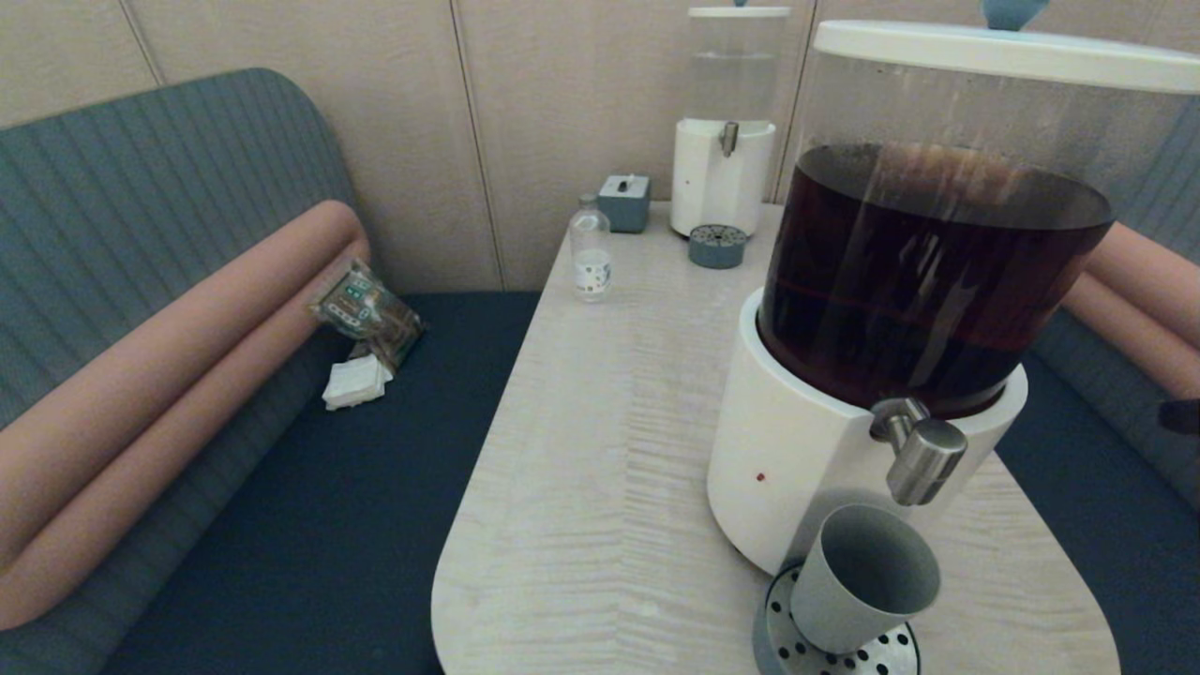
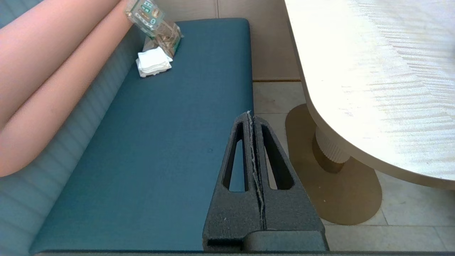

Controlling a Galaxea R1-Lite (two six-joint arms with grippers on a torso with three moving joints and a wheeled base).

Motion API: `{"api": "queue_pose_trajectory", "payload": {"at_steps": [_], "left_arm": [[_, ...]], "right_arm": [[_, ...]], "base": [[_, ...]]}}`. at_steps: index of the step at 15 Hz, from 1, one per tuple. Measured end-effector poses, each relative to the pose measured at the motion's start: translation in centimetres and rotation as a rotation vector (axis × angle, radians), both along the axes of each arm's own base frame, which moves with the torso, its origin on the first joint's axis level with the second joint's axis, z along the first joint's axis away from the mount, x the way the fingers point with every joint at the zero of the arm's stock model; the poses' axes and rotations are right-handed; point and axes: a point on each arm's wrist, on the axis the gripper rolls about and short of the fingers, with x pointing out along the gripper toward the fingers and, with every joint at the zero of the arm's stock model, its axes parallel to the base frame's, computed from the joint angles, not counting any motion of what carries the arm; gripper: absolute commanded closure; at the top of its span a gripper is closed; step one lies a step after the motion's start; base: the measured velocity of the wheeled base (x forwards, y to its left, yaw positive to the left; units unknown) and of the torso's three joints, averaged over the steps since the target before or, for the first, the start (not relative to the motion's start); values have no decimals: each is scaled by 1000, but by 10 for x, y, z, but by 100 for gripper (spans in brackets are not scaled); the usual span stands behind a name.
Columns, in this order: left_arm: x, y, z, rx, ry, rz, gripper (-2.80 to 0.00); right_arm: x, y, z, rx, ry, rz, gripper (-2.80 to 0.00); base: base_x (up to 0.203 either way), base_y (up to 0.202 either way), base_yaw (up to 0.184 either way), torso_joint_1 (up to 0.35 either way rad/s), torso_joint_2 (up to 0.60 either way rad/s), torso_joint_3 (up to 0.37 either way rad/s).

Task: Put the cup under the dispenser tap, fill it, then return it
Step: Turn on the faucet

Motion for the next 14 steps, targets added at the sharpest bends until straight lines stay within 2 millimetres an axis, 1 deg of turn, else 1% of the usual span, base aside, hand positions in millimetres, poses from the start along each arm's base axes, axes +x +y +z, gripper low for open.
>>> {"api": "queue_pose_trajectory", "payload": {"at_steps": [1, 3, 5, 6, 10, 14], "left_arm": [[0, 0, 0, 0, 0, 0, 0], [0, 0, 0, 0, 0, 0, 0], [0, 0, 0, 0, 0, 0, 0], [0, 0, 0, 0, 0, 0, 0], [0, 0, 0, 0, 0, 0, 0], [0, 0, 0, 0, 0, 0, 0]], "right_arm": [[8, 0, -6, -35, -35, 9, 0], [19, -1, -19, -167, -134, 13, 0], [22, -2, -27, -315, -210, 10, 0], [23, -2, -29, -363, -235, 10, 0], [21, 1, -32, -447, -311, 72, 0], [22, 4, -26, -432, -344, 101, 0]], "base": [[0, 0, 0, 0, 0, 0], [0, 0, 0, 0, 0, 0], [0, 0, 0, 0, 0, 0], [0, 0, 0, 0, 0, 0], [0, 0, 0, 0, 0, 0], [0, 0, 0, 0, 0, 0]]}}
